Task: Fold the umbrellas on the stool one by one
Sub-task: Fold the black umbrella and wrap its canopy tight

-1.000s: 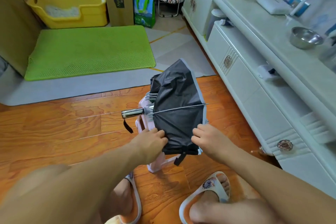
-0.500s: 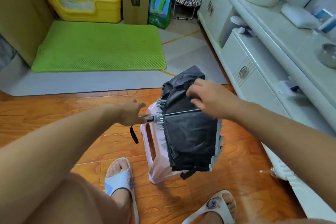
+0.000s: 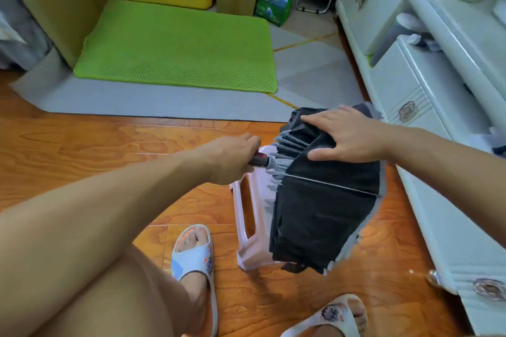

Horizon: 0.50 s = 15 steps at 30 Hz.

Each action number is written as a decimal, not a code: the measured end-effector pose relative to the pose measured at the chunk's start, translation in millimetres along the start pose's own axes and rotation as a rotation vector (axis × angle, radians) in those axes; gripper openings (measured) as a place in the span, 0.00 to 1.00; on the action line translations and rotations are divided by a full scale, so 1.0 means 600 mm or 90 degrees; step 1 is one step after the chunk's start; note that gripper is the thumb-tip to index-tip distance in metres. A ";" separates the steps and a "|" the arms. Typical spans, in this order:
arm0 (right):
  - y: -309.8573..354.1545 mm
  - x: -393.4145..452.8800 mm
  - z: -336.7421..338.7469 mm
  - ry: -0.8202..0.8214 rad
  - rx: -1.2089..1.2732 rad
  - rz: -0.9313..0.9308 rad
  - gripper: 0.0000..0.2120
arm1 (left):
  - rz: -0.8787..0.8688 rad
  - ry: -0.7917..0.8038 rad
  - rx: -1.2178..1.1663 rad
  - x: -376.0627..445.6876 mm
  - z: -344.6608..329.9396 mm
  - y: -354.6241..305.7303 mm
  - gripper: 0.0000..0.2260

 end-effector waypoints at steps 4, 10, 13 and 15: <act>-0.010 -0.071 0.058 -0.084 0.002 0.031 0.52 | -0.006 -0.170 0.003 -0.023 0.056 -0.016 0.11; -0.004 -0.103 0.021 -0.088 -0.016 -0.007 0.52 | 0.033 -0.193 0.003 -0.017 0.027 -0.026 0.07; -0.005 -0.106 -0.044 -0.034 -0.050 -0.040 0.51 | 0.017 -0.030 0.015 -0.008 -0.064 -0.025 0.10; -0.010 -0.111 -0.067 -0.036 -0.044 -0.075 0.51 | 0.026 0.041 0.028 -0.007 -0.105 -0.020 0.14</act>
Point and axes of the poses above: each hand's wrist, its own x-axis towards the middle knuckle, its own z-axis out of the back of the hand, y = z × x, the point moved 6 cm from there along x, towards the middle knuckle, and after that the axes turned 10 degrees about x, right-handed, at the moved point
